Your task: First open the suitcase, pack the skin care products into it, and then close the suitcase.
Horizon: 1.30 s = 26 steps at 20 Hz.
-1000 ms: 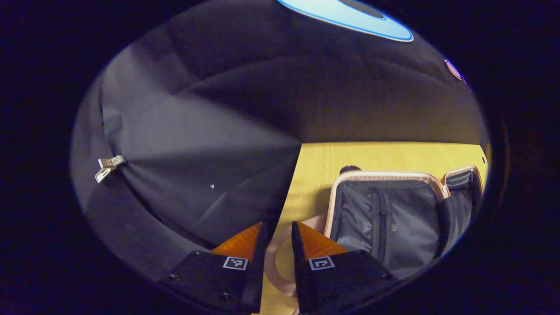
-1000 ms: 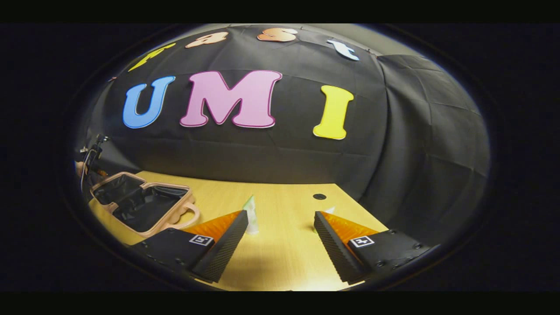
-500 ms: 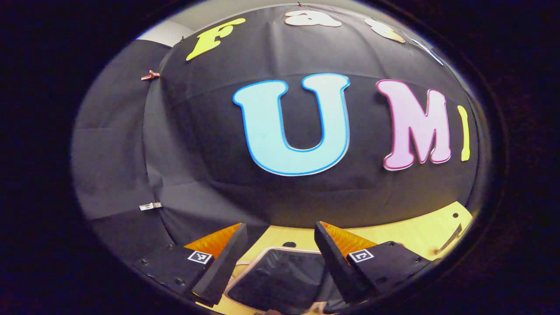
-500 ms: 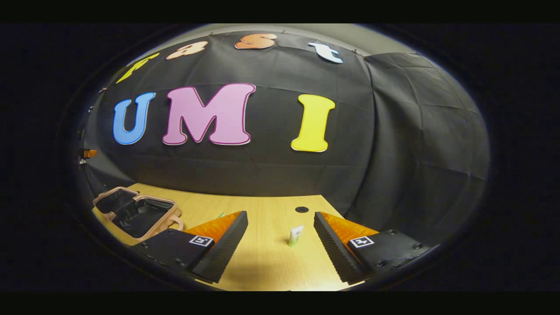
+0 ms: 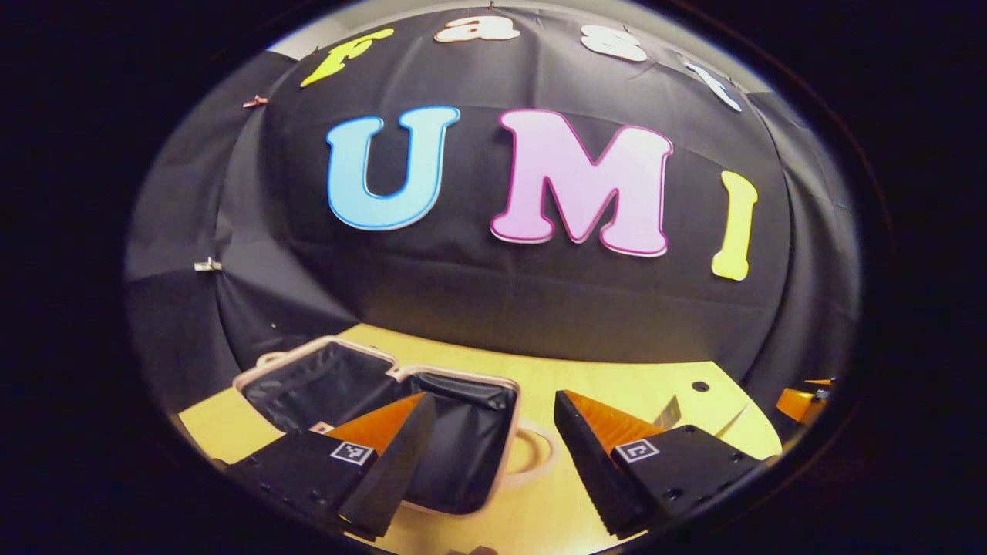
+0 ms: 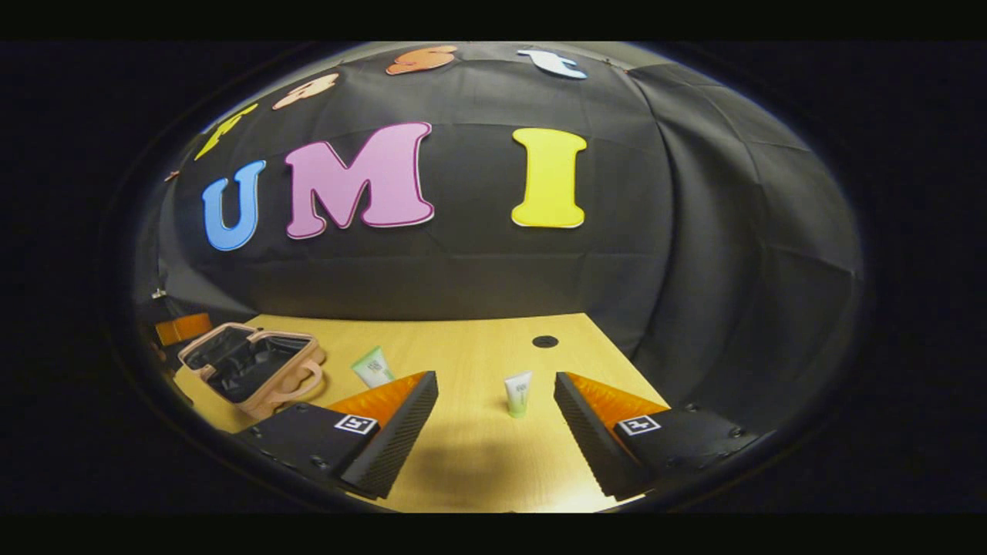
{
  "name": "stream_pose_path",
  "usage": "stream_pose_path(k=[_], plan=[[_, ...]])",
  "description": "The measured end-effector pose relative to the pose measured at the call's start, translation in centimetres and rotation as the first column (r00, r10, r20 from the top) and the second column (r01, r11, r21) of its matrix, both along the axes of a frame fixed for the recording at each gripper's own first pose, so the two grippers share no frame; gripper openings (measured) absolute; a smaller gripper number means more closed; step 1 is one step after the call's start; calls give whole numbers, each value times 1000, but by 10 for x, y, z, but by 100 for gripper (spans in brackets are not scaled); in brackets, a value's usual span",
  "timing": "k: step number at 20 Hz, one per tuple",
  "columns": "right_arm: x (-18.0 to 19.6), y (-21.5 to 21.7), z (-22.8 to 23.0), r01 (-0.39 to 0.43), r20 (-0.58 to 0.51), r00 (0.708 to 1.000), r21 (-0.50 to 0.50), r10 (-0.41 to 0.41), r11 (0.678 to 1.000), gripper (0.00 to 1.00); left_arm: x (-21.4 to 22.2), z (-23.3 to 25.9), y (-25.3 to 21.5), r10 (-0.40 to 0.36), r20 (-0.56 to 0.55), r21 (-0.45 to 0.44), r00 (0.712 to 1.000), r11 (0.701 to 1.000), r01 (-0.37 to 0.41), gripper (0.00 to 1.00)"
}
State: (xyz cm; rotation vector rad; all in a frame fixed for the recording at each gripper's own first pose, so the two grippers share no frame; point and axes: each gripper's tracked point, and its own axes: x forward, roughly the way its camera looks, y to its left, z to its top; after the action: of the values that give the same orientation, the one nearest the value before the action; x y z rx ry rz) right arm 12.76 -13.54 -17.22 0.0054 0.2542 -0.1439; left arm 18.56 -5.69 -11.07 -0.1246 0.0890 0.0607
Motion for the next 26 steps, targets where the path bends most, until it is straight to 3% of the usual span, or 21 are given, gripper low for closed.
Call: stream_pose_path(k=[2, 3, 6, 10, 13, 17, 18, 19, 21, 24, 26], plan=[[6, -7, -18, 6, -18, 1000, 6, -6, 1000, 92, 14, -31, -38, -64, -43, -8, 997, 998, 64, 98], [9, -11, -27, 11, -26, 1000, 9, -10, 1000, 97, 19, -48, -61, -109, -64, -29, 992, 994, 107, 99], [23, -12, -46, 18, -32, 999, 69, -16, 997, 96, 38, -81, -114, -226, -77, -68, 971, 973, 221, 98], [52, -12, -81, 3, -67, 998, 70, 1, 998, 98, 70, -107, -158, -344, -114, -8, 932, 939, 345, 92], [70, -23, -105, 19, -101, 995, 44, -14, 999, 98, 98, -124, -182, -362, -175, 25, 916, 928, 372, 96], [88, -28, -137, 104, -173, 982, 163, -76, 981, 97, 128, -151, -204, -341, -292, 22, 894, 932, 363, 92], [90, -27, -139, 110, -181, 980, 176, -78, 978, 97, 133, -149, -205, -316, -287, 19, 904, 942, 336, 90], [94, -28, -141, 109, -183, 980, 169, -78, 980, 98, 139, -151, -205, -296, -288, 18, 911, 949, 314, 71], [101, -31, -142, 101, -176, 981, 129, -77, 986, 100, 144, -151, -206, -306, -285, 14, 908, 946, 323, 52], [115, -31, -142, 90, -172, 983, 114, -70, 989, 97, 142, -148, -205, -324, -278, -15, 905, 943, 333, 44], [122, -39, -148, 109, -176, 980, 96, -91, 989, 97, 139, -151, -197, -317, -281, -7, 906, 945, 328, 46]])
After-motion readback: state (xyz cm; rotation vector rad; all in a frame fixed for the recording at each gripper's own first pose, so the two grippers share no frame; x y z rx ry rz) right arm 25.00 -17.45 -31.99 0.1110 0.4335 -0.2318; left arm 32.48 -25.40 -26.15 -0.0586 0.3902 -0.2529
